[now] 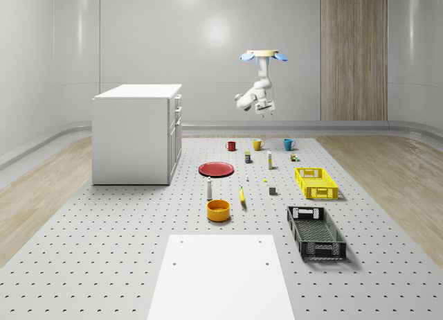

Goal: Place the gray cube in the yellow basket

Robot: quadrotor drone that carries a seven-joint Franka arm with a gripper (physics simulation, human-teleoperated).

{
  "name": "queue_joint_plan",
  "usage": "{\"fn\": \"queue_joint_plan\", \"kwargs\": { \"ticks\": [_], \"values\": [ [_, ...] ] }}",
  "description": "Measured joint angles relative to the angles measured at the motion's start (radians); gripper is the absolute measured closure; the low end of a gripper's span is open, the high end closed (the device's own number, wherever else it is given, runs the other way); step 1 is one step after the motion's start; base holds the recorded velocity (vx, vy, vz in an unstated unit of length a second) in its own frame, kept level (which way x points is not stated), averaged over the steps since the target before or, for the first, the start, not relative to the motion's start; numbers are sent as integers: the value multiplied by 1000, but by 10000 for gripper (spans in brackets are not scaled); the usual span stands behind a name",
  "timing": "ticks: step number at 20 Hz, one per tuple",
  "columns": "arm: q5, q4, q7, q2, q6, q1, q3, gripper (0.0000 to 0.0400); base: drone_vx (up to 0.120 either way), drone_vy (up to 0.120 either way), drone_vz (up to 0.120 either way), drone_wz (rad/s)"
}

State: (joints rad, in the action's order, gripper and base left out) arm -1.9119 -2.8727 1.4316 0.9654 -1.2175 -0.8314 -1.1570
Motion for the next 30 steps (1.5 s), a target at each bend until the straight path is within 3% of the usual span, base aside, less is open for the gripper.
{"fn": "queue_joint_plan", "kwargs": {
  "ticks": [4, 10, 30],
  "values": [
    [-53, -17, 65, 38, 40, -100, -48, 0, 120, 0, -120, 0],
    [-71, -23, 116, 82, 52, -173, -85, 0, 120, -47, -100, 0],
    [-28, -18, 173, 194, -23, -243, -135, 0, 120, 0, 0, 0]
  ]
}}
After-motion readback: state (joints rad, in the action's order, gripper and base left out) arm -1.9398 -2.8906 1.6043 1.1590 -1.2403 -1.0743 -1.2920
